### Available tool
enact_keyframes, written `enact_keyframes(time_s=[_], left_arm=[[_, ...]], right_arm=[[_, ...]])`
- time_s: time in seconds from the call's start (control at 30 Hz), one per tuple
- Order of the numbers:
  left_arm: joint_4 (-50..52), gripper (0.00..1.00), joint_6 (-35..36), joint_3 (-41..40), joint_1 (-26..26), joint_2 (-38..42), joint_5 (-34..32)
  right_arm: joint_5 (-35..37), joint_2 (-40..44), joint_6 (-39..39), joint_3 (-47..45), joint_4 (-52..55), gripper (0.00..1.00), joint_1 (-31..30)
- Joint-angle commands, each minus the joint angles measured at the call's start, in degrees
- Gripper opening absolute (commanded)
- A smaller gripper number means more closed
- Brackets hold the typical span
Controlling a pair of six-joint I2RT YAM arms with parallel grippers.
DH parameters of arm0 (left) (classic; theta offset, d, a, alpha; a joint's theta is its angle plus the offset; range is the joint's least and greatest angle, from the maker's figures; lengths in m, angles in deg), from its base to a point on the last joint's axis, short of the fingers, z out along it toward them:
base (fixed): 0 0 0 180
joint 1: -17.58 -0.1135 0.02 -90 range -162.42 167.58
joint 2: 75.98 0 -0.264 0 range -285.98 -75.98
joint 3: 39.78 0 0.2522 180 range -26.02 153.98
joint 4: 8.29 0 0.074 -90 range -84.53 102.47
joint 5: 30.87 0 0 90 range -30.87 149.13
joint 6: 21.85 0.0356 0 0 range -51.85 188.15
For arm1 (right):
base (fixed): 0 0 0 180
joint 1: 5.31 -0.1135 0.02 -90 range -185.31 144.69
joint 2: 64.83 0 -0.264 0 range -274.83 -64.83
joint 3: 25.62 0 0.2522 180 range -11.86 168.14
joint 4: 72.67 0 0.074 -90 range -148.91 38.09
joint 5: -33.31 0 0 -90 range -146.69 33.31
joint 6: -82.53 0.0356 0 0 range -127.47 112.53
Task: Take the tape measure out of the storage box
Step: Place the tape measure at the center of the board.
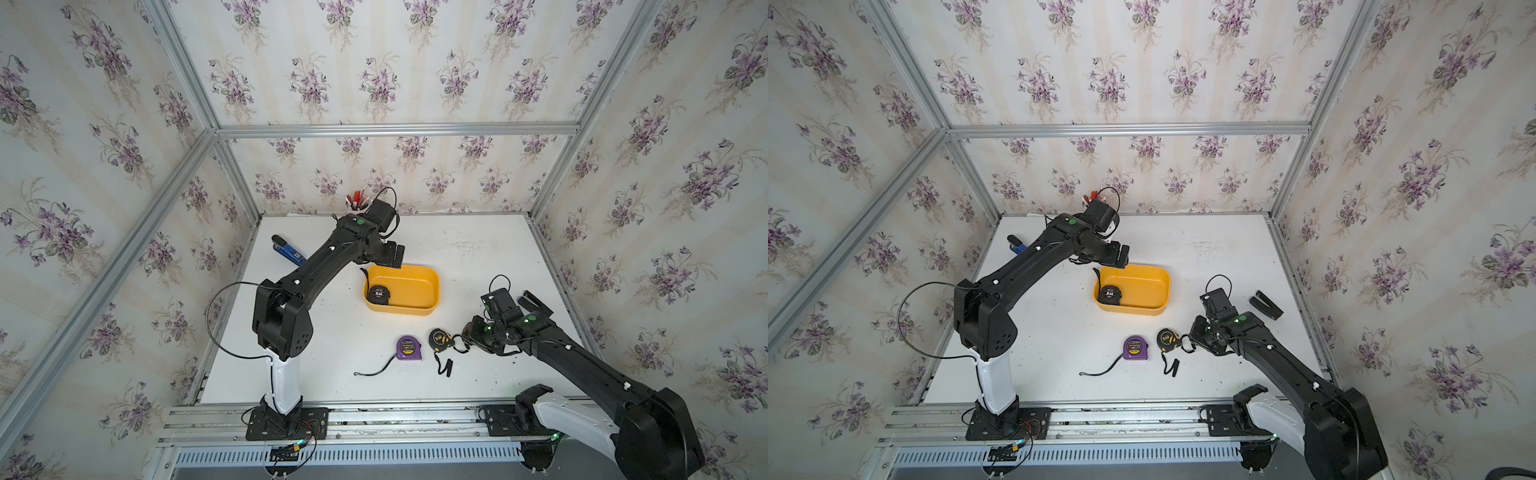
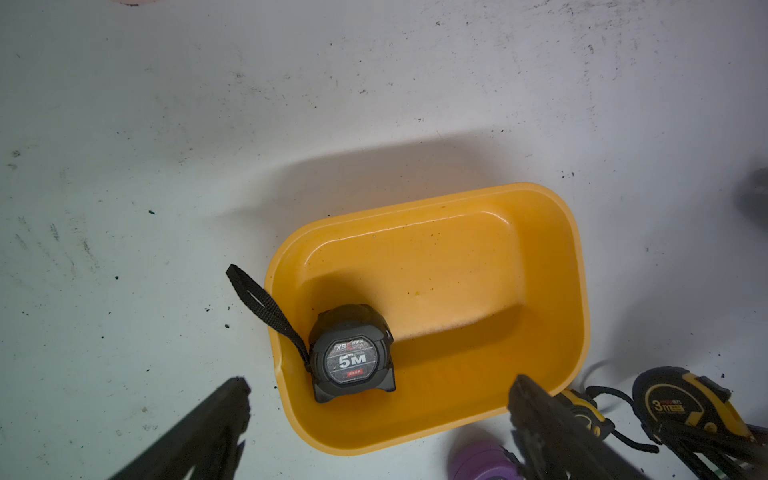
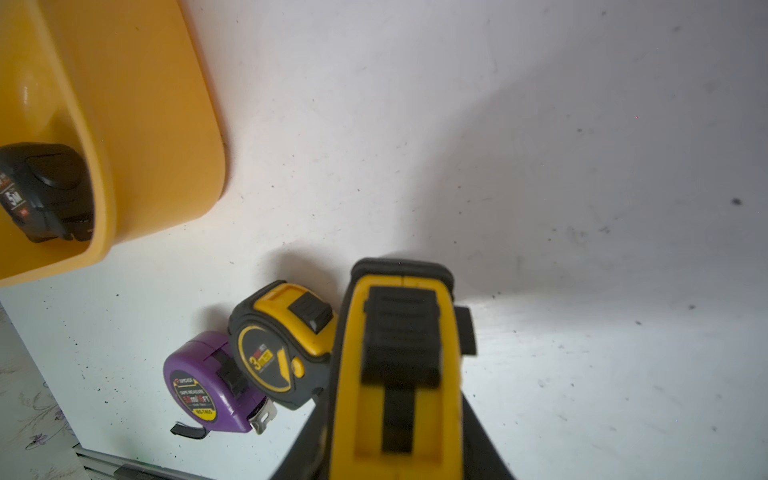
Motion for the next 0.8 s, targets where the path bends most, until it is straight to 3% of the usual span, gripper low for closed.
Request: enact_keyframes(time_s=[0.0, 0.27, 0.4, 0.67, 0.77], left_arm=[[-0.8, 1.0, -0.21, -0.14, -0.04, 0.05, 0.34], [-0.8, 1.0, -0.2, -0.21, 0.0, -0.29, 0.78], [-0.81, 1.0, -0.35, -0.65, 0.02, -0.32, 1.18], [-1.21, 1.0, -0.22, -1.19, 0.1, -0.25, 1.52], [-1.85, 1.0, -0.12, -1.57, 0.17, -0.18, 1.88]], right_arm=[[-2.91, -1.68, 0.02, -0.31, -4.31, 0.24, 0.07], [-5.14, -4.51, -0.16, -1.75, -5.5, 0.25, 0.26], [-5.14, -4.65, 0.25, -2.84, -4.95, 0.3, 0.48], [-3.44, -2.62, 1.27, -3.57, -2.63, 0.68, 0.84], [-2.2, -1.3, 1.48, -3.57, -1.5, 0.76, 0.77]])
